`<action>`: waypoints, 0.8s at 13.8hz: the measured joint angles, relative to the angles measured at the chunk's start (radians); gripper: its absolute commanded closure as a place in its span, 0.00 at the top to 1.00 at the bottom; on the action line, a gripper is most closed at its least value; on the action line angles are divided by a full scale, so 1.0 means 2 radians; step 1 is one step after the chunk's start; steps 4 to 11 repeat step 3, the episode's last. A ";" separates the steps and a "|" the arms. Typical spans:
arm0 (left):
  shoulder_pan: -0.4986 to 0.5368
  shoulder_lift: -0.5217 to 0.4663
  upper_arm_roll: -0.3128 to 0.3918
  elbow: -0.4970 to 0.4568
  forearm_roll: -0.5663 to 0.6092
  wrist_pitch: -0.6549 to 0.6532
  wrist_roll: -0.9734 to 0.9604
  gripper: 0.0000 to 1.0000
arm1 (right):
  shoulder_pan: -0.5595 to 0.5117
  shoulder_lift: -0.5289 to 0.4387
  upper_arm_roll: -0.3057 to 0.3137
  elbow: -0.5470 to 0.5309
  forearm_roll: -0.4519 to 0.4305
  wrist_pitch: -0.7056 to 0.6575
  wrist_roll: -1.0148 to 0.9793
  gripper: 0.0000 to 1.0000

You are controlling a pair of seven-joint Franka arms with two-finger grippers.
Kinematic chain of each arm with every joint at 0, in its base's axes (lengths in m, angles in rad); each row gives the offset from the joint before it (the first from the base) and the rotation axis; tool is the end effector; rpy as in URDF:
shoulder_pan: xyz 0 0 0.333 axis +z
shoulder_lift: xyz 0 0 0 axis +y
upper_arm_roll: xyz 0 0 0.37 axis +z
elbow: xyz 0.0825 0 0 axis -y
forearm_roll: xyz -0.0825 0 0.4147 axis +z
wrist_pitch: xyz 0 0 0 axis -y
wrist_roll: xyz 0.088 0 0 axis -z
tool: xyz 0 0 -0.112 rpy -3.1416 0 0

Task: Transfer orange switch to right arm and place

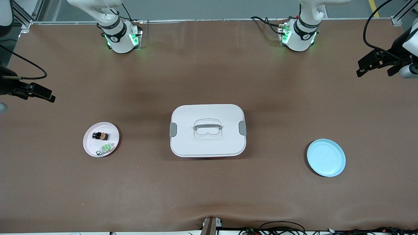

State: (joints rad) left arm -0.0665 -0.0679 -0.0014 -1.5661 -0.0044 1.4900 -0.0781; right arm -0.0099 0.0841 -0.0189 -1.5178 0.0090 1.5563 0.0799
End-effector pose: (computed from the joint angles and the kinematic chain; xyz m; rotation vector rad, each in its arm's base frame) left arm 0.5506 -0.0380 0.7074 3.1378 0.0155 -0.0133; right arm 0.6129 -0.0161 0.6484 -3.1299 0.1703 0.0717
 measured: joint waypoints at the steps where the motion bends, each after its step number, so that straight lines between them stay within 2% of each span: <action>1: 0.000 0.000 0.000 0.000 0.000 0.000 0.000 1.00 | 0.007 -0.001 0.000 0.000 -0.004 0.002 0.000 1.00; 11: 0.000 0.000 -0.001 0.000 0.000 0.000 0.000 1.00 | 0.015 -0.004 0.001 0.000 -0.007 0.004 0.000 1.00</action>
